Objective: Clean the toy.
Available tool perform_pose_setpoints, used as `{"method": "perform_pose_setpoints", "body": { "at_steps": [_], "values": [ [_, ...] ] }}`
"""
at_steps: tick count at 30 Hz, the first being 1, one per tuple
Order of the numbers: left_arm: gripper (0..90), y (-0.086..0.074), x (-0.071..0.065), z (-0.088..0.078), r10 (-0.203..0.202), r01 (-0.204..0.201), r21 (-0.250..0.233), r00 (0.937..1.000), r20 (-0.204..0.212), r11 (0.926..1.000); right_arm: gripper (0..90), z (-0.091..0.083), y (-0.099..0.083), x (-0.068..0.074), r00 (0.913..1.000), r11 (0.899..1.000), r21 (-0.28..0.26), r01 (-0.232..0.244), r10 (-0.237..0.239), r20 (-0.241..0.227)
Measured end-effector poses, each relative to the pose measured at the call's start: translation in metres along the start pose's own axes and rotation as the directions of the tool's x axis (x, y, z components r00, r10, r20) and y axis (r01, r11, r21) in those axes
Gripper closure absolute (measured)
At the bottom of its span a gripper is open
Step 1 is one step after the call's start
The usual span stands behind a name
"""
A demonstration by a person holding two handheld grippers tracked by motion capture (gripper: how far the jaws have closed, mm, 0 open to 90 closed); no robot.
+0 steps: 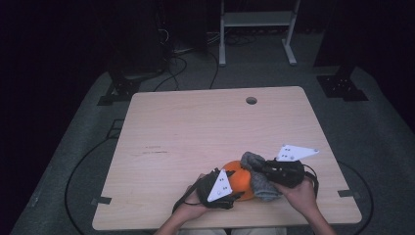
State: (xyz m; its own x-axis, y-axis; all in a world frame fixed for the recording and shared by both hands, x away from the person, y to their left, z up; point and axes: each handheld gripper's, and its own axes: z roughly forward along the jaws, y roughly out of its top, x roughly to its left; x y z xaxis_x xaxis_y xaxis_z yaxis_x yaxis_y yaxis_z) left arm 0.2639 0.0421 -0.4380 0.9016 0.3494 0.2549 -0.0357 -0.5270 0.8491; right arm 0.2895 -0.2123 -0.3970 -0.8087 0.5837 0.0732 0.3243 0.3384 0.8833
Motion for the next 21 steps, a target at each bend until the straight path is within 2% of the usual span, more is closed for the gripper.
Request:
{"method": "perform_pose_setpoints", "body": {
  "at_steps": [1, 3, 5, 6, 8, 10, 11, 13, 15, 16, 17, 19, 20, 21],
  "values": [
    [37.1, 0.0, 0.001, 0.0, -0.008, 0.008, -0.003, 1.0, 0.002, 1.0, 81.0, -0.002, -0.003, -0.005, 0.9994, 1.0, 0.003, -0.025, 0.025, 0.023],
    [38.0, -0.002, 0.004, -0.001, -0.048, 0.048, -0.018, 0.9988, 0.001, 0.9987, 80.9, -0.006, -0.008, -0.01, 0.9981, 0.999, -0.008, -0.052, 0.052, 0.033],
    [38.6, -0.003, 0.007, -0.002, -0.073, 0.073, -0.026, 0.9973, -0.003, 0.997, 80.9, -0.011, -0.007, -0.007, 0.9983, 0.998, -0.041, -0.055, 0.056, 0.016],
    [39.1, -0.003, 0.008, -0.002, -0.083, 0.083, -0.03, 0.9965, -0.004, 0.9961, 80.9, -0.013, -0.004, -0.002, 0.9989, 0.997, -0.064, -0.046, 0.046, -0.004],
    [40.2, -0.003, 0.012, -0.003, -0.119, 0.119, -0.044, 0.9929, -0.001, 0.9919, 80.9, -0.013, 0.004, 0.011, 0.9995, 0.996, -0.086, 0.003, -0.006, -0.031],
    [41.8, -0.005, 0.017, -0.005, -0.17, 0.17, -0.067, 0.9854, 0.005, 0.9831, 80.9, -0.009, 0.007, 0.022, 0.9979, 0.995, -0.084, 0.052, -0.055, -0.033],
    [42.8, -0.006, 0.019, -0.006, -0.189, 0.188, -0.08, 0.982, 0.003, 0.9788, 80.9, -0.006, 0.006, 0.024, 0.9974, 0.995, -0.078, 0.068, -0.07, -0.019],
    [43.8, -0.005, 0.02, -0.009, -0.208, 0.206, -0.1, 0.9782, -0.005, 0.9734, 80.9, -0.005, 0.002, 0.016, 0.9993, 0.996, -0.087, 0.029, -0.031, -0.022],
    [44.0, -0.001, 0.022, -0.014, -0.206, 0.203, -0.109, 0.9785, -0.012, 0.9731, 81.0, -0.007, -0.003, 0.008, 1.0, 0.997, -0.072, -0.006, 0.007, 0.001],
    [44.0, 0.001, 0.025, -0.017, -0.216, 0.213, -0.119, 0.9764, -0.01, 0.9698, 81.0, -0.007, -0.005, 0.005, 0.9997, 0.998, -0.063, -0.017, 0.018, 0.014],
    [44.3, 0.001, 0.026, -0.018, -0.216, 0.214, -0.119, 0.9763, -0.008, 0.9696, 80.9, -0.01, -0.006, 0.004, 0.9993, 0.997, -0.075, -0.035, 0.036, 0.012],
    [44.8, 0.002, 0.028, -0.019, -0.228, 0.227, -0.121, 0.9737, 0.008, 0.9663, 80.9, -0.014, -0.002, 0.009, 0.9994, 0.993, -0.112, -0.036, 0.035, -0.005],
    [44.9, 0.002, 0.028, -0.02, -0.24, 0.241, -0.128, 0.9705, 0.027, 0.962, 80.9, -0.015, 0.001, 0.014, 0.9996, 0.991, -0.128, -0.024, 0.022, -0.017],
    [45.0, 0.002, 0.029, -0.021, -0.244, 0.246, -0.127, 0.9693, 0.034, 0.9609, 80.9, -0.014, 0.005, 0.019, 0.9997, 0.991, -0.137, -0.007, 0.004, -0.023]
  ]
}}
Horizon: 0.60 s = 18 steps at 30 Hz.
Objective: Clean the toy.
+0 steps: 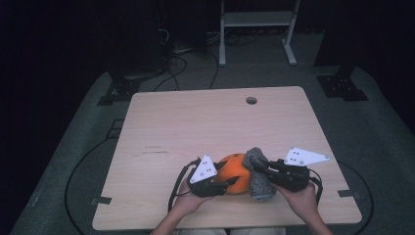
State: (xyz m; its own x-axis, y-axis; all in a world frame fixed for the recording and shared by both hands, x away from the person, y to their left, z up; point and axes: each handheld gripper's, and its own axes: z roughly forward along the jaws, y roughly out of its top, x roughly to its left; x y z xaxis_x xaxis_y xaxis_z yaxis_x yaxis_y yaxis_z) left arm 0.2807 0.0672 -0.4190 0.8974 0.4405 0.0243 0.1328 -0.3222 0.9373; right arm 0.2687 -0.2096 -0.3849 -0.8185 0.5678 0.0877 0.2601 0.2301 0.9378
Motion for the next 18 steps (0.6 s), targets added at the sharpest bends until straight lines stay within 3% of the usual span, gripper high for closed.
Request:
{"method": "perform_pose_setpoints", "body": {
  "at_steps": [2, 6, 9, 13, 16, 18],
  "values": [
    [45.0, -0.001, 0.003, -0.003, -0.016, 0.016, 0.001, 0.9999, -0.004, 0.9999, 80.9, 0.003, 0.001, 0.002, 0.9998, 1.0, 0.006, 0.019, -0.019, 0.003],
    [44.4, -0.004, 0.008, -0.003, -0.035, 0.036, 0.037, 0.9994, -0.004, 0.9987, 80.9, 0.011, -0.015, -0.016, 0.9984, 0.996, 0.072, -0.055, 0.054, 0.017],
    [44.0, -0.005, 0.007, -0.003, -0.029, 0.029, 0.049, 0.9996, 0.002, 0.9984, 80.9, 0.014, -0.02, -0.02, 0.9963, 0.992, 0.1, -0.083, 0.08, 0.03],
    [42.3, -0.004, 0.005, 0.001, -0.007, 0.006, 0.065, 0.9999, 0.011, 0.9979, 80.9, 0.009, -0.005, -0.002, 1.0, 0.999, 0.046, -0.002, 0.001, 0.009],
    [28.5, -0.005, 0.005, 0.003, 0.02, -0.02, 0.056, 0.9998, 0.007, 0.9982, 80.9, 0.015, -0.007, 0.002, 0.9997, 0.997, 0.067, 0.023, -0.023, 0.007],
    [18.4, -0.008, 0.009, 0.002, 0.001, -0.003, 0.049, 0.999, 0.045, 0.9988, 80.8, 0.017, -0.012, -0.006, 0.9999, 0.997, 0.073, -0.017, 0.017, -0.002]
  ]
}}
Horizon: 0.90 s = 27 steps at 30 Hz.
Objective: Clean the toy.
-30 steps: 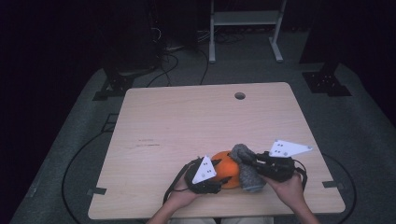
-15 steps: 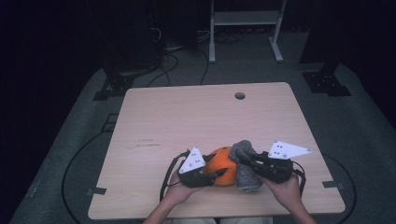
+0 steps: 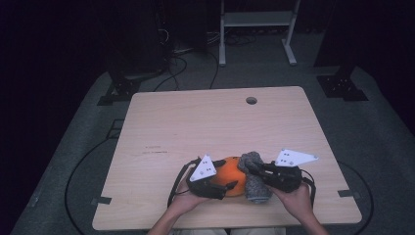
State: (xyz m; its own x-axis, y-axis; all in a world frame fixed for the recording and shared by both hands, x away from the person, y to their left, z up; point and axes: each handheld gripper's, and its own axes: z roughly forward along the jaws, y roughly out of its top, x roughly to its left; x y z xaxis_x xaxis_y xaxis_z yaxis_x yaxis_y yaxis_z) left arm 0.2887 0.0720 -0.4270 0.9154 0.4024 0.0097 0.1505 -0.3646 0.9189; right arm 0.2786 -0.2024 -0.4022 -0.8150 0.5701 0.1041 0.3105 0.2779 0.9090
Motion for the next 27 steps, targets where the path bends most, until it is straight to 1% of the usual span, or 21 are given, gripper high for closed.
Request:
{"method": "perform_pose_setpoints", "body": {
  "at_steps": [1, 2, 3, 4, 5, 6, 7, 8, 11, 12, 14, 15, 17, 18, 19, 20, 21, 23, 25, 26, 27],
  "values": [
    [14.0, -0.001, 0.001, 0.0, -0.002, 0.002, 0.013, 1.0, -0.002, 0.9999, 80.8, 0.0, -0.002, -0.003, 1.0, 1.0, 0.003, -0.005, 0.005, 0.007],
    [11.3, -0.003, 0.003, 0.002, 0.001, -0.001, 0.034, 0.9999, -0.016, 0.9994, 80.8, -0.001, -0.003, -0.004, 0.9999, 1.0, 0.002, -0.005, 0.005, 0.011],
    [10.1, -0.006, 0.006, 0.005, -0.005, 0.006, 0.069, 0.9999, -0.014, 0.9976, 80.7, -0.001, -0.005, -0.006, 0.9998, 1.0, 0.002, -0.006, 0.006, 0.02],
    [10.2, -0.008, 0.008, 0.008, -0.012, 0.013, 0.083, 0.9999, -0.009, 0.9965, 80.7, -0.002, -0.007, -0.009, 0.9994, 1.0, 0.005, -0.006, 0.006, 0.034],
    [13.0, -0.008, 0.008, 0.009, -0.007, 0.007, 0.081, 1.0, -0.007, 0.9967, 80.7, -0.002, -0.01, -0.013, 0.9991, 1.0, 0.011, -0.014, 0.014, 0.04],
    [18.0, -0.008, 0.007, 0.009, 0.009, -0.008, 0.075, 0.9999, -0.009, 0.9972, 80.8, -0.002, -0.012, -0.016, 0.9987, 1.0, 0.015, -0.026, 0.025, 0.043],
    [23.0, -0.007, 0.006, 0.009, 0.023, -0.021, 0.07, 0.9995, -0.02, 0.9973, 80.7, -0.003, -0.015, -0.021, 0.998, 0.999, 0.015, -0.044, 0.044, 0.046],
    [26.9, -0.007, 0.006, 0.01, 0.018, -0.017, 0.068, 0.9996, -0.02, 0.9976, 80.8, -0.004, -0.018, -0.026, 0.9962, 0.997, 0.02, -0.07, 0.069, 0.053],
    [33.1, -0.005, 0.005, 0.006, 0.012, -0.011, 0.052, 0.9995, -0.029, 0.9986, 80.8, -0.006, -0.021, -0.033, 0.9917, 0.994, 0.043, -0.096, 0.092, 0.09],
    [34.5, -0.004, 0.005, 0.004, 0.002, -0.001, 0.045, 0.9995, -0.031, 0.999, 80.8, -0.009, -0.021, -0.032, 0.9913, 0.995, 0.037, -0.097, 0.093, 0.092],
    [36.6, 0.001, 0.006, 0.001, -0.011, 0.013, 0.044, 0.9992, -0.037, 0.9989, 80.8, -0.015, -0.014, -0.027, 0.9934, 0.996, -0.004, -0.084, 0.084, 0.078],
    [37.3, 0.002, 0.006, 0.001, -0.009, 0.012, 0.052, 0.999, -0.043, 0.9986, 80.7, -0.019, -0.007, -0.02, 0.9959, 0.997, -0.036, -0.063, 0.066, 0.061],
    [37.8, 0.003, 0.003, 0.001, 0.006, -0.003, 0.06, 0.9991, -0.041, 0.9982, 80.7, -0.02, 0.001, -0.008, 0.9992, 0.997, -0.069, -0.036, 0.037, 0.014],
    [38.3, 0.004, 0.002, 0.001, 0.009, -0.007, 0.058, 0.9994, -0.035, 0.9983, 80.7, -0.018, 0.005, 0.0, 0.9999, 0.998, -0.066, -0.014, 0.014, 0.003],
    [38.7, 0.005, 0.001, 0.001, 0.005, -0.004, 0.048, 0.9999, -0.013, 0.9988, 80.7, -0.015, 0.007, 0.006, 0.9997, 0.998, -0.052, 0.023, -0.023, 0.002],
    [39.7, 0.006, 0.001, 0.0, -0.001, 0.001, 0.042, 1.0, -0.005, 0.9991, 80.7, -0.009, 0.007, 0.011, 0.9985, 0.998, -0.029, 0.054, -0.054, 0.005],
    [40.1, 0.007, 0.0, -0.001, -0.005, 0.005, 0.041, 1.0, -0.003, 0.9991, 80.7, -0.006, 0.005, 0.011, 0.9981, 0.998, -0.017, 0.06, -0.06, 0.01],
    [40.2, 0.007, 0.002, -0.003, -0.007, 0.007, 0.04, 1.0, -0.001, 0.9992, 80.8, 0.0, -0.003, 0.003, 0.9989, 0.999, 0.016, 0.041, -0.041, 0.022],
    [40.3, 0.006, 0.006, -0.006, -0.025, 0.025, 0.036, 0.9997, 0.001, 0.9991, 80.9, 0.003, -0.012, -0.007, 0.9971, 0.998, 0.052, 0.036, -0.039, 0.065],
    [40.3, 0.005, 0.008, -0.007, -0.026, 0.026, 0.04, 0.9996, 0.0, 0.9988, 80.9, 0.003, -0.014, -0.011, 0.9978, 0.998, 0.063, 0.009, -0.013, 0.064],
    [40.4, 0.005, 0.008, -0.007, -0.021, 0.021, 0.046, 0.9998, -0.005, 0.9987, 80.8, 0.002, -0.014, -0.013, 0.9986, 0.999, 0.049, -0.021, 0.018, 0.05]
  ]
}}
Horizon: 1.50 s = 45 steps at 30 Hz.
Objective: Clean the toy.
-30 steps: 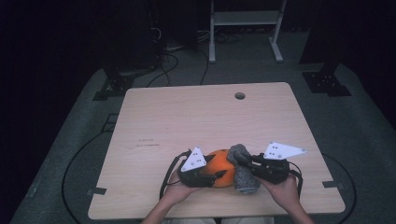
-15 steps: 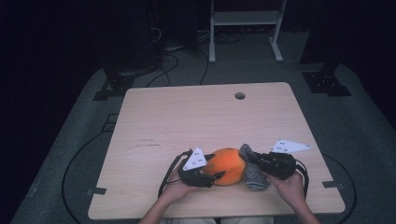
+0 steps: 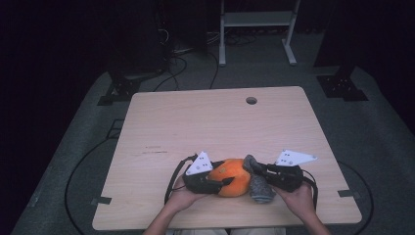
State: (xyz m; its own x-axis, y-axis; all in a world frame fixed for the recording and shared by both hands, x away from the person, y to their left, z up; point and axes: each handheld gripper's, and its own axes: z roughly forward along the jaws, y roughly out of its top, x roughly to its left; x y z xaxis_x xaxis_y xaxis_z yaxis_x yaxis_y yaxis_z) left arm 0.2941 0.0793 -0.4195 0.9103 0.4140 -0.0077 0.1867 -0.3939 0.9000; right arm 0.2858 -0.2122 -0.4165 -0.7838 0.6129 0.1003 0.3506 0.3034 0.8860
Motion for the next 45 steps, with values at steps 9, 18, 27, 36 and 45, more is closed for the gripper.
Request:
{"method": "perform_pose_setpoints", "body": {
  "at_steps": [9, 18, 27, 36, 45],
  "values": [
    [21.2, -0.002, 0.001, 0.006, -0.017, 0.017, 0.01, 0.9996, 0.023, 0.9998, 80.8, 0.006, 0.008, 0.016, 0.9981, 0.999, -0.028, 0.029, -0.03, -0.054],
    [16.6, -0.011, 0.01, 0.004, -0.028, 0.026, 0.034, 0.9983, 0.051, 0.9991, 80.7, 0.006, -0.011, -0.014, 0.9966, 0.996, 0.036, -0.082, 0.082, -0.009],
    [36.1, -0.005, 0.0, 0.008, 0.021, -0.02, 0.029, 0.9997, -0.013, 0.9994, 80.7, -0.01, 0.017, 0.02, 0.9983, 0.996, -0.087, 0.002, -0.008, -0.058],
    [10.8, -0.011, 0.006, 0.008, 0.033, -0.036, 0.045, 0.9965, 0.077, 0.9983, 80.6, 0.005, 0.006, 0.015, 0.9971, 1.0, -0.012, 0.015, -0.015, -0.074],
    [27.8, -0.013, 0.003, 0.01, 0.069, -0.07, 0.035, 0.9975, 0.016, 0.997, 80.6, 0.002, -0.006, -0.008, 0.999, 0.999, 0.025, -0.044, 0.044, -0.001]
  ]
}}
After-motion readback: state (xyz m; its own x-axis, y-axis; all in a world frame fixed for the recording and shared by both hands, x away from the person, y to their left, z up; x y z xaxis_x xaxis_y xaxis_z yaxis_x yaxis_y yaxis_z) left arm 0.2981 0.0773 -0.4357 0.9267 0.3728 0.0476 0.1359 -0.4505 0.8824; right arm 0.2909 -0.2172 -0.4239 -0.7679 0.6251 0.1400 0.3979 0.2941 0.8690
